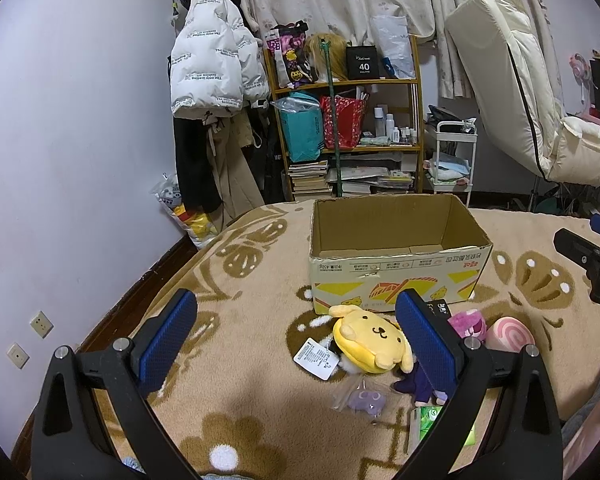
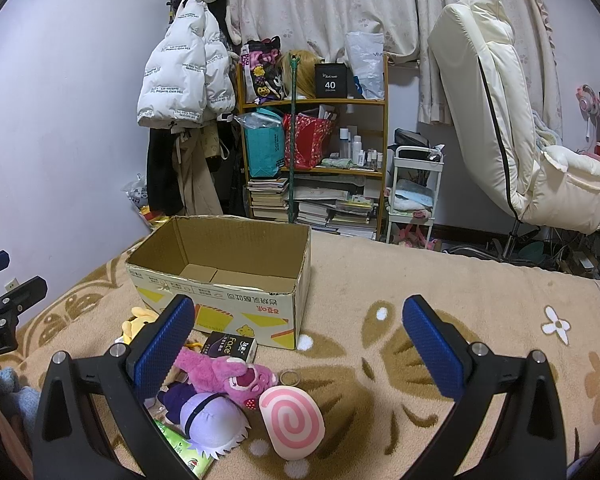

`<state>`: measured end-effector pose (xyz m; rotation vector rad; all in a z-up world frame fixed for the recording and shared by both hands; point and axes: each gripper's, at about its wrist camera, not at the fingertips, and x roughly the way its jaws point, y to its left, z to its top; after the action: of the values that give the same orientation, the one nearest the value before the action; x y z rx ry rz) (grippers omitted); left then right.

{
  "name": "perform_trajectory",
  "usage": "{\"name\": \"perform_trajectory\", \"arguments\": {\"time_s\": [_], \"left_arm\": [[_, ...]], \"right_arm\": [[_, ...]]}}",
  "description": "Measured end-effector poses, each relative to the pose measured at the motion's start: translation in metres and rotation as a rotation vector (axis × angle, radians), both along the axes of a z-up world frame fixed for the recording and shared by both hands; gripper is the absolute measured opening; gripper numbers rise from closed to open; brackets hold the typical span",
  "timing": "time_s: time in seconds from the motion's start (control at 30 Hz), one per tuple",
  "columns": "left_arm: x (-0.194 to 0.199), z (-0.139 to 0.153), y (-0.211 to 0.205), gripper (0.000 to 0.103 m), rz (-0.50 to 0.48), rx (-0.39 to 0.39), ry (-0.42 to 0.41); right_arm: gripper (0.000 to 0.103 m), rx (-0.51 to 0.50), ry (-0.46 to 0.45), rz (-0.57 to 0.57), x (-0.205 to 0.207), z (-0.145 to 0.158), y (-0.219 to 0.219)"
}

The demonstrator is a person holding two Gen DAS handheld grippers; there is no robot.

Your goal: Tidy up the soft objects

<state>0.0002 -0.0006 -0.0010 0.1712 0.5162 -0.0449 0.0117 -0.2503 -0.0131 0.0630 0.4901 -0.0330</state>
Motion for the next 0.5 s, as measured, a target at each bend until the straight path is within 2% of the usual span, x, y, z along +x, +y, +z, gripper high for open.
{"name": "perform_trajectory", "arguments": {"time_s": [0.5], "left_arm": [[-0.0004,0.0002,0.0004,0.099,0.001,0.001,-0.001]], "right_arm": [[0.103,0.001,0.001,0.001,0.0002,-0.0002,0.0001]]}}
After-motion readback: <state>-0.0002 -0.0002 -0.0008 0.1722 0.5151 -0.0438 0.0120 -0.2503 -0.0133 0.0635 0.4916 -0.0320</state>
